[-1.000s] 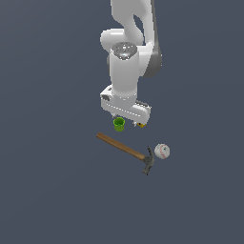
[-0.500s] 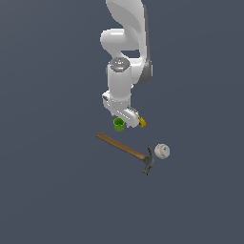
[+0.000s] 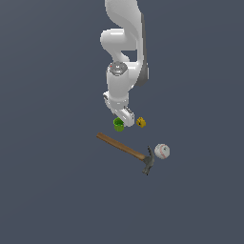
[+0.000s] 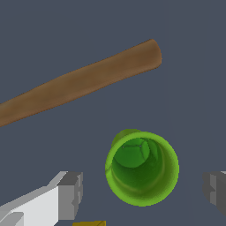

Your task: Pick up a designated object from a clutter of objects.

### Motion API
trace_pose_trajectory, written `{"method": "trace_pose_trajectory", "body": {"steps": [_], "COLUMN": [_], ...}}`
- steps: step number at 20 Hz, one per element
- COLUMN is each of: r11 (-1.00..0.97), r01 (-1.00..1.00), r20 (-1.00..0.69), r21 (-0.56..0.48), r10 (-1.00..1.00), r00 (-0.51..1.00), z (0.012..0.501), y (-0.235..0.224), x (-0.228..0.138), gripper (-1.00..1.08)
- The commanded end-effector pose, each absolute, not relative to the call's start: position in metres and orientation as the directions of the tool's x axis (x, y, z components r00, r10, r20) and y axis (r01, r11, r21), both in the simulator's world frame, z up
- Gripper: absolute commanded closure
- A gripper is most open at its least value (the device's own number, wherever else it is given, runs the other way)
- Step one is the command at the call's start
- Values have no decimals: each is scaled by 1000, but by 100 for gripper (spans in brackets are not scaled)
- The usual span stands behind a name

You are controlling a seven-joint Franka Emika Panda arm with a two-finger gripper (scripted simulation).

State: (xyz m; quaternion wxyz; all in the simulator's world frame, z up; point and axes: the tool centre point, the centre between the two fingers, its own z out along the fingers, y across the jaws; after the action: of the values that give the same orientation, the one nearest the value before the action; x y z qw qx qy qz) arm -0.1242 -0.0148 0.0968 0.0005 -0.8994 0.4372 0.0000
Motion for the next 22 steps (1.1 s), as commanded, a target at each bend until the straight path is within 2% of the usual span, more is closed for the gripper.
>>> {"method": "trace_pose_trajectory", "body": {"steps": [1,10,22], "r11": [-603,-601,-598], "r01": [-798,-799,-802], "r20": [0,0,0], "r21": [0,0,0], "r10": [-798,-799,-802], "r00": [603,601,598], "z": [94,88,46], "y": [-16,-16,-16], "x": [-128,-129,-131], "gripper": [-92,-92,-92]}}
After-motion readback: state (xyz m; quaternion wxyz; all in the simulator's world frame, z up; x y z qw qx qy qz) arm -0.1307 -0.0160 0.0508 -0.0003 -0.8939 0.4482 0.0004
